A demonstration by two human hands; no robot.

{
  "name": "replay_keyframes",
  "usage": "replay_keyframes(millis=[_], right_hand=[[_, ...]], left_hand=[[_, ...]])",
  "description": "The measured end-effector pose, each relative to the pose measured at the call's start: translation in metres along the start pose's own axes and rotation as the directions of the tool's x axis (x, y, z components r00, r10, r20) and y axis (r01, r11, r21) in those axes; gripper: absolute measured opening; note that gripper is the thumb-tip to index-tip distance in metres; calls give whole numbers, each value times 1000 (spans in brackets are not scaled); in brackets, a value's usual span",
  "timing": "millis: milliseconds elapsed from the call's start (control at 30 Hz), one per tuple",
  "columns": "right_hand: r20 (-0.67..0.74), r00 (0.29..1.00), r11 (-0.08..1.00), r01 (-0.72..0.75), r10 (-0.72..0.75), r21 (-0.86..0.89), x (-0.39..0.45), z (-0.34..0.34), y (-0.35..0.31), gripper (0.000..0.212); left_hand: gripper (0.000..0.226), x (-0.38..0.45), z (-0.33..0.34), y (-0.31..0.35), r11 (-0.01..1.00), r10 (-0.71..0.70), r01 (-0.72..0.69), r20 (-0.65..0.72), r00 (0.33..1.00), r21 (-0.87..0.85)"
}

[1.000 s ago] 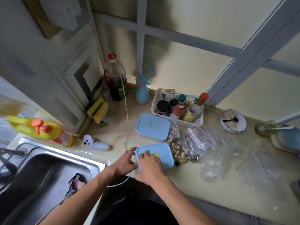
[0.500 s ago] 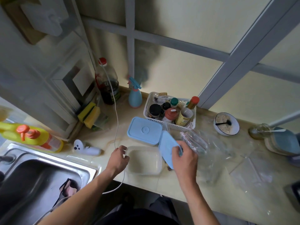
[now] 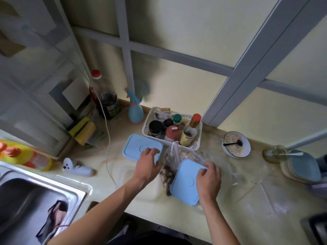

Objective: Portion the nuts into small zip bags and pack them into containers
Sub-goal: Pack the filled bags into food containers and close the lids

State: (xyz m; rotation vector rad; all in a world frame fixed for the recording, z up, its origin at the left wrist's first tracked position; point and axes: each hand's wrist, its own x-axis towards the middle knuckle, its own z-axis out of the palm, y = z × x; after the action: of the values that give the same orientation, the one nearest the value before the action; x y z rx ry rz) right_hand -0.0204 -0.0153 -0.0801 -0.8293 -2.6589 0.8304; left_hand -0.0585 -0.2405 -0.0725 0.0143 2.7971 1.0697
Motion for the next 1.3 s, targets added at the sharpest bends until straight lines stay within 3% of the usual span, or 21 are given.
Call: replay_keyframes(millis=[133,267,333,400,567,700,800,867,967,1033,1133,1300], right_hand=[[178,955,956,262,-237,-134,11,20,-1,36],[297,894,941,335,-335,51,17,38,-10,21],[339,874,938,328,-347,113,21,45,-14,11],[368,868,942,317,-334,106,27,50,-18,17],[373,872,943,245,-316,226,40,44,-37,20],[562,777,939,110,-285,325,45,29,-64,11],[611,713,916,114,-345,384,43,17,-75,15],[631,672,900,128,-388,417,39,13,-83,17],[663,606,870,108,-441,480,32,11,-96,8],[693,557,866,105,-458,488,22,14,-103,6],[714,532,875,118,-455,470,-5,23,-110,14],[736,596,927,41,-321,372,-52,55,-115,16]], left_hand=[[51,15,19,25,997,78,-72,236,969,-34],[58,22,32,36,998,57,-56,333,941,-12],[59,23,34,40,996,26,9,366,930,-93],[61,23,33,39,974,-18,99,366,931,-204],[49,25,35,23,944,-117,159,156,981,-289],[39,24,29,14,911,-186,189,43,982,-367],[55,21,13,9,899,-149,147,26,988,-414],[56,18,-6,8,926,-73,84,44,996,-367],[23,13,-39,7,914,56,22,179,982,-405],[18,8,-55,0,885,94,48,279,956,-463],[15,-3,-71,-20,841,13,157,309,951,-518],[16,-21,-81,-51,786,-157,353,388,908,-508]])
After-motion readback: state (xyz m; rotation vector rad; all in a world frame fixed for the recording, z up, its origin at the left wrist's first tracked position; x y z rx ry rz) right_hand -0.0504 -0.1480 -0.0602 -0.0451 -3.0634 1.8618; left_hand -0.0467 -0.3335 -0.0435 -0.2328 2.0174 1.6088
